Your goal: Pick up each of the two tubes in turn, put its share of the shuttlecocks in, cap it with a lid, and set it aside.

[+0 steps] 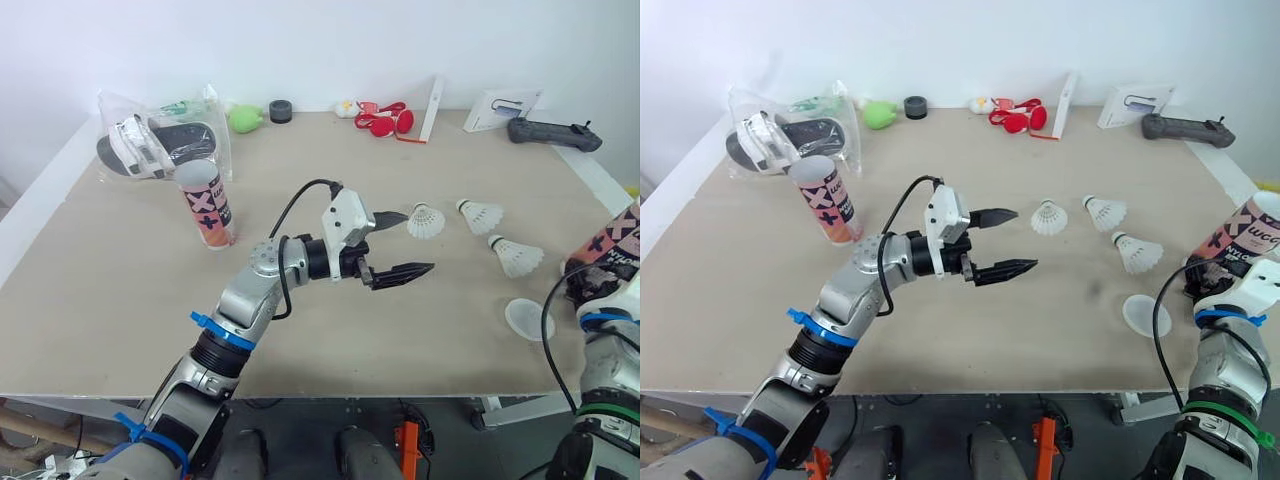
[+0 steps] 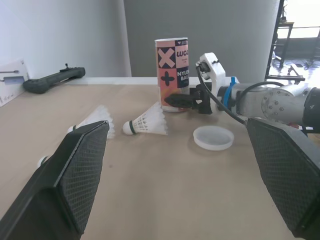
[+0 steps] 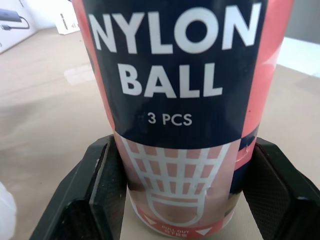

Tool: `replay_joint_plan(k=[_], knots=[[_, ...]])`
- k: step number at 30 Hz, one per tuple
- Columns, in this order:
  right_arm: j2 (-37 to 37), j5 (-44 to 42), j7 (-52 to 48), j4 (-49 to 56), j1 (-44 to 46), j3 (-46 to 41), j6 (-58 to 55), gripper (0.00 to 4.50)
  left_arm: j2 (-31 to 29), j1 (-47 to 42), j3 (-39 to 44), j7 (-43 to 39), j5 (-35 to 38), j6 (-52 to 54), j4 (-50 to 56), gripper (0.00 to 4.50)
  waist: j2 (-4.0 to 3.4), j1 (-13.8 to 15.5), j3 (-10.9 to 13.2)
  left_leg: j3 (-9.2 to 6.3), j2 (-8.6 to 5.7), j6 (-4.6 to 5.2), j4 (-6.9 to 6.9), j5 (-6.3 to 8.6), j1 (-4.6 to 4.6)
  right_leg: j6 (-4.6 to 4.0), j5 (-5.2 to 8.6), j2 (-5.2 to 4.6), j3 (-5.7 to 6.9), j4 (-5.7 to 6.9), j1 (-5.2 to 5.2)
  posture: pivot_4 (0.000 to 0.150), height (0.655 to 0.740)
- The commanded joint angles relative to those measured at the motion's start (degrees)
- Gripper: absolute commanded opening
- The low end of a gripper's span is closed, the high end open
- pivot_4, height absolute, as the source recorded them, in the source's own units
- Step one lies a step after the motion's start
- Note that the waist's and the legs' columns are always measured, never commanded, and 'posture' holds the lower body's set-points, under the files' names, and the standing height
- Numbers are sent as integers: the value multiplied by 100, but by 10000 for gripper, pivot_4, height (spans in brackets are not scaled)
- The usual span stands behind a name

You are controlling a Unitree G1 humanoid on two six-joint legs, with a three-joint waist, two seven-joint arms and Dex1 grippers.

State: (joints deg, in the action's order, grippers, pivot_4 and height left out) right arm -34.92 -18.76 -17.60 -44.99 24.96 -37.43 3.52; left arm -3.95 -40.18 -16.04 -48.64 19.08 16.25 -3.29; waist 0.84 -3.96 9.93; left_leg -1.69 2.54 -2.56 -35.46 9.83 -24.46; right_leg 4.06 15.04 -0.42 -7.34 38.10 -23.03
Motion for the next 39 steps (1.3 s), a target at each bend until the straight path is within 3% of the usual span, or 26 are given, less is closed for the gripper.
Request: replay_joint_plan(k=[1,4,6,8,16,28,34,39], knots=[[-144,-2,-23,-200,66,55,314,29759,28,-42,158,76,113,-3,359,45000,1,-3,0,0,0,0,-1,0,0,0,0,0,0,0,1,1500,7400],[-108,-21,-8,-255,0,131,451,29759,-5,-18,178,81,108,12,372,45000,0,-8,0,-2,0,0,-1,0,4,0,0,1,0,0,5,1500,7400],[-62,-38,-12,-204,-68,169,506,39301,-22,14,174,74,106,29,392,45000,0,-12,0,-2,0,0,-1,0,10,0,0,1,1,0,10,1500,7400],[-31,-57,-34,-113,-134,204,536,44588,-41,43,158,49,112,49,417,45000,0,-17,0,-3,0,0,-1,0,11,0,0,1,1,0,12,1500,7400],[86,-270,26,785,-701,198,368,44588,-56,57,129,9,154,60,407,45000,0,-29,0,-4,0,0,0,0,12,0,1,1,1,0,14,1500,7400],[328,-886,311,3169,-1978,-60,-565,44588,32,-5,53,-127,138,-59,211,45000,-2,-28,-1,-4,0,0,-1,0,14,0,1,1,1,1,14,1500,7400],[161,-1958,-82,5451,-3165,-450,-1689,44588,22,25,148,-70,94,-92,187,45000,-10,-12,-5,-5,0,-1,5,2,12,-1,9,2,1,1,11,1500,7400],[-436,-3051,-743,6864,-3447,-94,-2919,44588,-207,389,346,170,70,-58,356,45000,-7,-70,-3,-1,1,0,2,2,24,-12,5,7,-10,1,13,1500,7400]])
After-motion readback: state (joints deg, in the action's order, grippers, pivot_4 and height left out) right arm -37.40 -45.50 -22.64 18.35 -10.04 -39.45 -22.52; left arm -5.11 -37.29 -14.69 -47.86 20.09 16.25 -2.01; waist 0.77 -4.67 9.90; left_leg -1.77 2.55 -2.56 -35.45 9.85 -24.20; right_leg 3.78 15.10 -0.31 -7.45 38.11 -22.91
